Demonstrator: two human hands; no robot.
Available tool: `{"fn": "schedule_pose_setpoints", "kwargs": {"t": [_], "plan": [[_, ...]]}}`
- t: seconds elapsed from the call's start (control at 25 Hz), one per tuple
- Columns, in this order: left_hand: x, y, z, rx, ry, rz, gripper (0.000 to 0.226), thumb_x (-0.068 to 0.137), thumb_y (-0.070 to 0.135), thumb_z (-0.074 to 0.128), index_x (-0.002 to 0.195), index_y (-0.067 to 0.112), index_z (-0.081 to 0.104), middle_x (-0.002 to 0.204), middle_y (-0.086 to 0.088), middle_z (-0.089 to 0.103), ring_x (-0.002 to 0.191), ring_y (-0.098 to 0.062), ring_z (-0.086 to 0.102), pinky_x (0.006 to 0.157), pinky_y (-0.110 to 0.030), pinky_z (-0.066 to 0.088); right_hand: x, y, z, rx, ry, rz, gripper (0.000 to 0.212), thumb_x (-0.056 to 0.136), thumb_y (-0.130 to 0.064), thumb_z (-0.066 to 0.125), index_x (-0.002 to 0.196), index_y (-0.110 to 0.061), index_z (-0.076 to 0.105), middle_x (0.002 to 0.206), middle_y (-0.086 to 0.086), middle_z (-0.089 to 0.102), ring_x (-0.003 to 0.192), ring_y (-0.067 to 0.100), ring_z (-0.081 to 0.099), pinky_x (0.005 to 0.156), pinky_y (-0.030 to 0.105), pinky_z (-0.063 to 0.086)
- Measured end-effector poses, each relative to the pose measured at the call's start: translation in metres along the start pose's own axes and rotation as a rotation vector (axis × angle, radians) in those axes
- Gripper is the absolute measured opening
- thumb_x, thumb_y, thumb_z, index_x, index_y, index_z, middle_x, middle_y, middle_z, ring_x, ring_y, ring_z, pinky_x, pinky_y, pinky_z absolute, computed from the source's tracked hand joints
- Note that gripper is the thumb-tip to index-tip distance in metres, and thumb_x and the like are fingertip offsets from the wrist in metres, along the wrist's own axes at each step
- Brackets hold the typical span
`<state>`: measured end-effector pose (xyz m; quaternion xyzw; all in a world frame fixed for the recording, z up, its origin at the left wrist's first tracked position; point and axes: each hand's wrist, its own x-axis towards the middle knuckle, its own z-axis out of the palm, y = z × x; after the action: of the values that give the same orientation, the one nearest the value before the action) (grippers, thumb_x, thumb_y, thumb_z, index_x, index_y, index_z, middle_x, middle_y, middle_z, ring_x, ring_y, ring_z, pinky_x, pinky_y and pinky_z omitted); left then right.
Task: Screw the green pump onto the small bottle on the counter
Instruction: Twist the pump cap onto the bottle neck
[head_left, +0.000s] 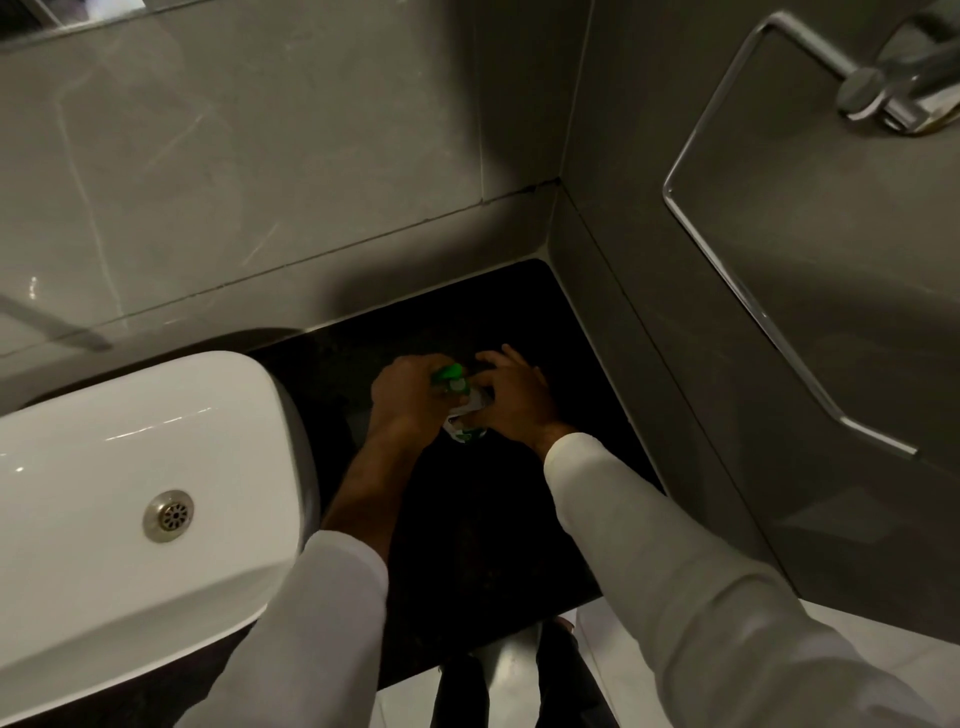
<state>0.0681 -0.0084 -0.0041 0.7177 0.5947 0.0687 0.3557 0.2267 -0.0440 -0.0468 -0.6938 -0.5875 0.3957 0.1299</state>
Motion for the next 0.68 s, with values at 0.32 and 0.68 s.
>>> {"fn": "schedule_pose_setpoints", "kwargs": {"t": [0.32,0.68], "plan": [[-0.001,0.009,-0.008,0.048,-0.008,-0.186,0.050,0.076,0.049,0.082,0.110,0.015,0.070,0.105,-0.005,0.070,0.094,-0.023,0.066,0.088,-0.044,0.058,-0.001,-0.004,0.004,0.004,-0.004,0.018,0.037,0.077,-0.039,0.082,0.111,-0.025,0.077,0.160,-0.005,0.041,0.157,0.027,0.015,0.126,0.058,0.015],[0.010,0.028,-0.027,0.413,-0.155,0.016,0.047,0.075,0.054,0.078,0.115,0.030,0.070,0.120,0.000,0.069,0.120,-0.027,0.059,0.113,-0.059,0.033,-0.004,0.000,0.001,-0.005,-0.008,0.008,0.046,0.074,-0.040,0.085,0.116,-0.025,0.074,0.159,-0.005,0.042,0.156,0.028,0.016,0.124,0.058,0.016]]}}
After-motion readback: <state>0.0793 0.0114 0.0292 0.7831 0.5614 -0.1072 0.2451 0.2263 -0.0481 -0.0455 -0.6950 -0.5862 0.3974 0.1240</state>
